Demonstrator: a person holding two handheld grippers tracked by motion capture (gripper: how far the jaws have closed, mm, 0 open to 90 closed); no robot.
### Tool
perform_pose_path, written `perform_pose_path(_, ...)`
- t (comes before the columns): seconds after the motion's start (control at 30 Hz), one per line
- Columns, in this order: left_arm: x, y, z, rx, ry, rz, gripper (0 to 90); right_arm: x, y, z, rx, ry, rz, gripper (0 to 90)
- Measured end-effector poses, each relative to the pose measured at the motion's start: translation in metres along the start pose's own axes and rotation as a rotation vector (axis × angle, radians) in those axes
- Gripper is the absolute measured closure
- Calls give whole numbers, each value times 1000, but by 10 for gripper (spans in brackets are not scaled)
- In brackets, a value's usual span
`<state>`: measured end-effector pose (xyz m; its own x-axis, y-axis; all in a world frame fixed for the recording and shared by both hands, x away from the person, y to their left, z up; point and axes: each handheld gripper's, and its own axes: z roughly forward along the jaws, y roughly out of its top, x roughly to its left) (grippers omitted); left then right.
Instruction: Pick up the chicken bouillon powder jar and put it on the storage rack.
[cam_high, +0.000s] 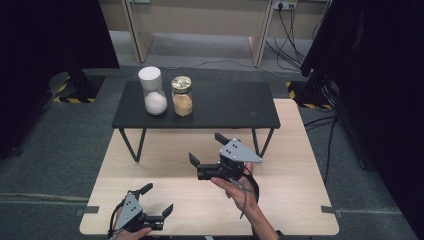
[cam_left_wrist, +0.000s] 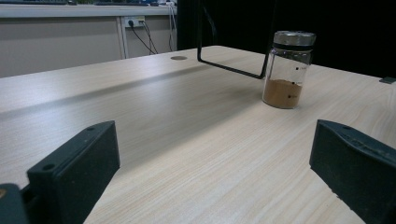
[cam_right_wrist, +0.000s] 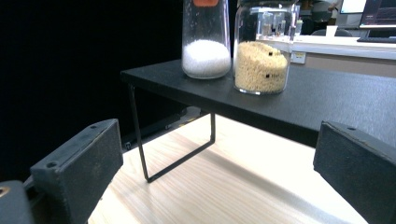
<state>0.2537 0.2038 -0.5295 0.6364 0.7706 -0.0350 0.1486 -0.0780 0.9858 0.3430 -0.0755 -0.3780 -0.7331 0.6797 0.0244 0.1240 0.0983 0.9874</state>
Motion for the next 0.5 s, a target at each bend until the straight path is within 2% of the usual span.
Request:
perform_pose_path(0.23, 0, 0, 0, -1, 0, -1, 10, 2, -15, -2, 10, 3, 9, 18)
perform_pose_path(0.5, 0, 0, 0, -1, 0, -3, 10, 6, -30, -5, 18, 3, -3, 18)
